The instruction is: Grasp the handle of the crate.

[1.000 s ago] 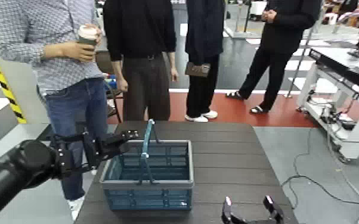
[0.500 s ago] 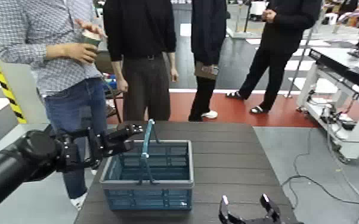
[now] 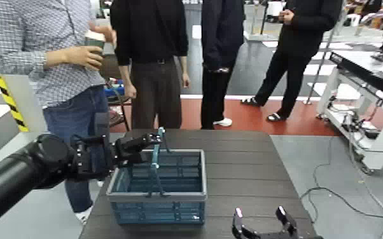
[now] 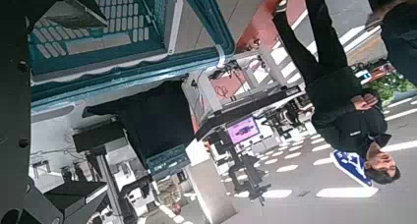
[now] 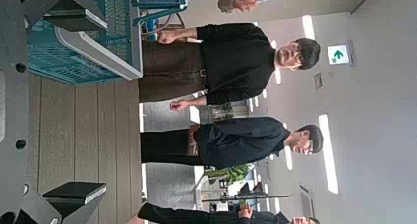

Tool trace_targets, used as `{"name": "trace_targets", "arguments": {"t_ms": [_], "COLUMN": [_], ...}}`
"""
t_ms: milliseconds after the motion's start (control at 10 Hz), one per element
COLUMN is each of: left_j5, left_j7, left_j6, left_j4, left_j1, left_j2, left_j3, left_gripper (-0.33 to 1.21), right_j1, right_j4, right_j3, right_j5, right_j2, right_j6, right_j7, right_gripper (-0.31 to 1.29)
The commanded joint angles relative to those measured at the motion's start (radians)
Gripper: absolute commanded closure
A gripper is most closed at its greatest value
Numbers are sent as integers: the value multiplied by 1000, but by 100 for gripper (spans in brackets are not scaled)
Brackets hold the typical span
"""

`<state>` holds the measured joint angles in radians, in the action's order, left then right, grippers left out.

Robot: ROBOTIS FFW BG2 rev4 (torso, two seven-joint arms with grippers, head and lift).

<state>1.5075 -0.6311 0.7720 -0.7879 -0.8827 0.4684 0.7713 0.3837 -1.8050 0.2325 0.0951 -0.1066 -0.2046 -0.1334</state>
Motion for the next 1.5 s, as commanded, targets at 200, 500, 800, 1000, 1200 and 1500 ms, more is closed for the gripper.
{"name": "trace_targets", "arguments": {"t_ms": [200, 500, 800, 1000, 1200, 1500], "left_j5": [22, 34, 39, 39, 39, 39], "left_j7": [-7, -9, -9, -13, -19, -25], "left_j6": [4, 1, -3, -3, -3, -19], "left_j4": [13, 36, 55, 56, 58, 50], "left_j1": [-18, -27, -28, -27, -25, -8], "left_j2": [-17, -22, -20, -20, -20, -22], "left_j3": [43, 60, 63, 69, 69, 55], "left_gripper": [13, 66, 99, 108, 119, 119], "right_j1": [-6, -9, -11, -11, -11, -6], "right_j4": [7, 12, 13, 15, 13, 12], "right_j3": [5, 7, 8, 8, 8, 4], "right_j5": [5, 9, 14, 15, 18, 22], "right_j2": [-4, -5, -8, -8, -10, -10], "right_j6": [-7, -15, -15, -13, -13, -12], "right_j7": [0, 2, 5, 5, 6, 6], "right_gripper": [15, 15, 15, 15, 15, 15]}}
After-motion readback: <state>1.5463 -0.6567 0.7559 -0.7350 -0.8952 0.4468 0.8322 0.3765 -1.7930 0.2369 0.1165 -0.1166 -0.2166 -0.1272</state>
